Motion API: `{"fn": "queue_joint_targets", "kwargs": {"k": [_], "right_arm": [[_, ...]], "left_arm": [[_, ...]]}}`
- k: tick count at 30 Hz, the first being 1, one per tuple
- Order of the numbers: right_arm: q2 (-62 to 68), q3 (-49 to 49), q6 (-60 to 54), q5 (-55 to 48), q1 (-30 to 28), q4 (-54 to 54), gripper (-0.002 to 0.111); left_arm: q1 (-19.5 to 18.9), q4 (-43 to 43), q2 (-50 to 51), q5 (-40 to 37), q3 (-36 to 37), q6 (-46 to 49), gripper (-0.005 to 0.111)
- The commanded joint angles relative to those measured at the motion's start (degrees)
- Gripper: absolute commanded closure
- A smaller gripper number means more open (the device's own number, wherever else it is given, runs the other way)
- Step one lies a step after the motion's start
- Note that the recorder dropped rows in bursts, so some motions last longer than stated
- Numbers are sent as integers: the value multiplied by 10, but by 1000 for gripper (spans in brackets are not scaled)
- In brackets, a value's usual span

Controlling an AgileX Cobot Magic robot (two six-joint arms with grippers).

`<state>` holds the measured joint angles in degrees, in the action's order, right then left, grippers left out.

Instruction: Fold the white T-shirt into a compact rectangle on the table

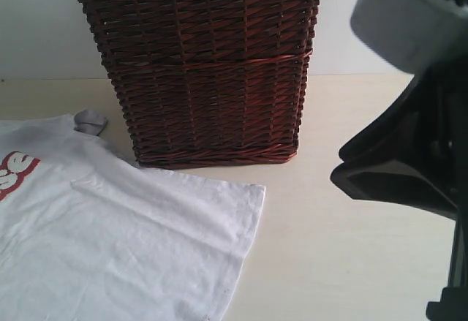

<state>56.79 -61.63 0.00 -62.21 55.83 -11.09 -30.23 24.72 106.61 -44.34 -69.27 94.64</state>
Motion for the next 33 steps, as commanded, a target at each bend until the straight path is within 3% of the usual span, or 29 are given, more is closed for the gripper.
{"fn": "queue_joint_targets", "kwargs": {"k": [1, 3, 4, 6, 9, 14, 23, 25, 27, 33], "right_arm": [[0, 2, 0, 8, -2, 5, 91], [0, 2, 0, 8, -2, 3, 91], [0, 2, 0, 8, -2, 0, 91], [0, 2, 0, 11, -2, 0, 91], [1, 25, -15, 41, -2, 6, 91], [5, 29, -17, 48, -2, 4, 91], [5, 29, -17, 49, -2, 0, 91], [5, 29, -17, 49, -2, 0, 91], [5, 29, -16, 49, -2, 0, 91], [5, 29, -8, 47, -2, 1, 91]], "left_arm": [[16, 39, 4, -154, 54, 162, 2], [50, 100, -5, -152, 82, 238, 2], [85, 105, -10, -138, 94, 241, 2], [146, 85, -18, -105, 101, 207, 2], [190, 128, -50, -65, 100, 175, 2], [168, 266, -116, -66, 100, 106, 2], [73, 348, -227, -201, 100, 70, 2], [51, 394, -248, -256, 100, 76, 2], [31, 456, -271, -256, 105, 91, 2], [23, 509, -356, -256, 133, 69, 2]]}}
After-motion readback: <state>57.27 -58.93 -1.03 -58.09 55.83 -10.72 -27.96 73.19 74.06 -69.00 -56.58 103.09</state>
